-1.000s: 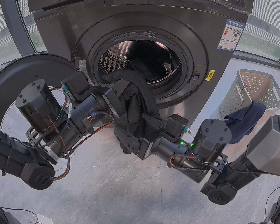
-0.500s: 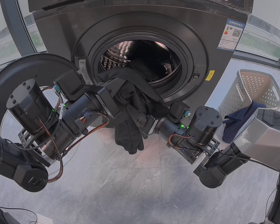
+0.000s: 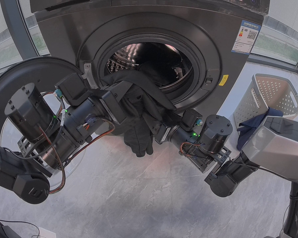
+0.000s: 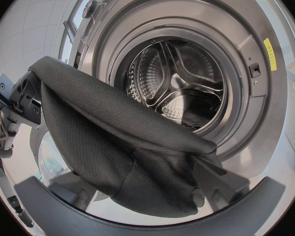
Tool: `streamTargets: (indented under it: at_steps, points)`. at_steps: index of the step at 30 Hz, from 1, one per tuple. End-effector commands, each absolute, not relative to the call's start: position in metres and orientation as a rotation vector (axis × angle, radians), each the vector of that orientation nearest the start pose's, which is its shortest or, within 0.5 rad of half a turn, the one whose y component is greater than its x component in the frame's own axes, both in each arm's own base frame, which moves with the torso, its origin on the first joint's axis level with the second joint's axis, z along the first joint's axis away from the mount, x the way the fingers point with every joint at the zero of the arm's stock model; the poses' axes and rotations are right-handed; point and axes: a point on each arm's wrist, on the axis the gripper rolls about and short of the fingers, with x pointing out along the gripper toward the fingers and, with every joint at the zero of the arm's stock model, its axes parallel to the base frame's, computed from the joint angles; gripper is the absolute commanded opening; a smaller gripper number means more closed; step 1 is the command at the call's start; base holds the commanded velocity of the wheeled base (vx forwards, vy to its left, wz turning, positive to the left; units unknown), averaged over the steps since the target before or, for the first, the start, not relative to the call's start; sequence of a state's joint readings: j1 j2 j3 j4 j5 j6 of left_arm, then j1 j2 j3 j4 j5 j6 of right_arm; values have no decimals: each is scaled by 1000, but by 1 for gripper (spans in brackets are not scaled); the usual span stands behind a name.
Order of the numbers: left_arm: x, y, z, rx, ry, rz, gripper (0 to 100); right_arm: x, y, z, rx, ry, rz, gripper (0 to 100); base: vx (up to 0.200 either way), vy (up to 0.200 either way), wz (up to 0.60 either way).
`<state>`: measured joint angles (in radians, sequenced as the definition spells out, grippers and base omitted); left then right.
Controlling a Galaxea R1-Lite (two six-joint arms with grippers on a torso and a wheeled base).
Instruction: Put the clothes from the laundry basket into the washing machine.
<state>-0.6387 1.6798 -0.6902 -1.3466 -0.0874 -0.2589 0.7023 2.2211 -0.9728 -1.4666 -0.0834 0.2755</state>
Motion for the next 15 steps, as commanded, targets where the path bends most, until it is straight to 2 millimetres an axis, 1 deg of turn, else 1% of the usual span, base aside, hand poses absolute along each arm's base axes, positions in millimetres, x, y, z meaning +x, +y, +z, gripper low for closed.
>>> streamTargets:
  at_steps: [1, 3, 5, 9, 13, 15]
  points:
    - [230, -172, 229, -344, -258, -756, 0, 312, 262, 115, 337, -112, 641, 0, 0, 0, 0]
    - [231, -172, 228, -343, -255, -756, 0, 308, 260, 119, 332, -116, 642, 0, 0, 0, 0]
    - [230, -172, 228, -343, -255, -756, 0, 302, 255, 129, 333, -127, 646, 0, 0, 0, 0]
    - [232, -170, 227, -340, -250, -745, 0, 285, 240, 146, 316, -144, 645, 0, 0, 0, 0]
    - [239, -166, 223, -332, -244, -721, 0, 260, 214, 166, 310, -150, 634, 0, 0, 0, 0]
    - [239, -165, 222, -331, -240, -718, 0, 255, 203, 173, 307, -159, 626, 0, 0, 0, 0]
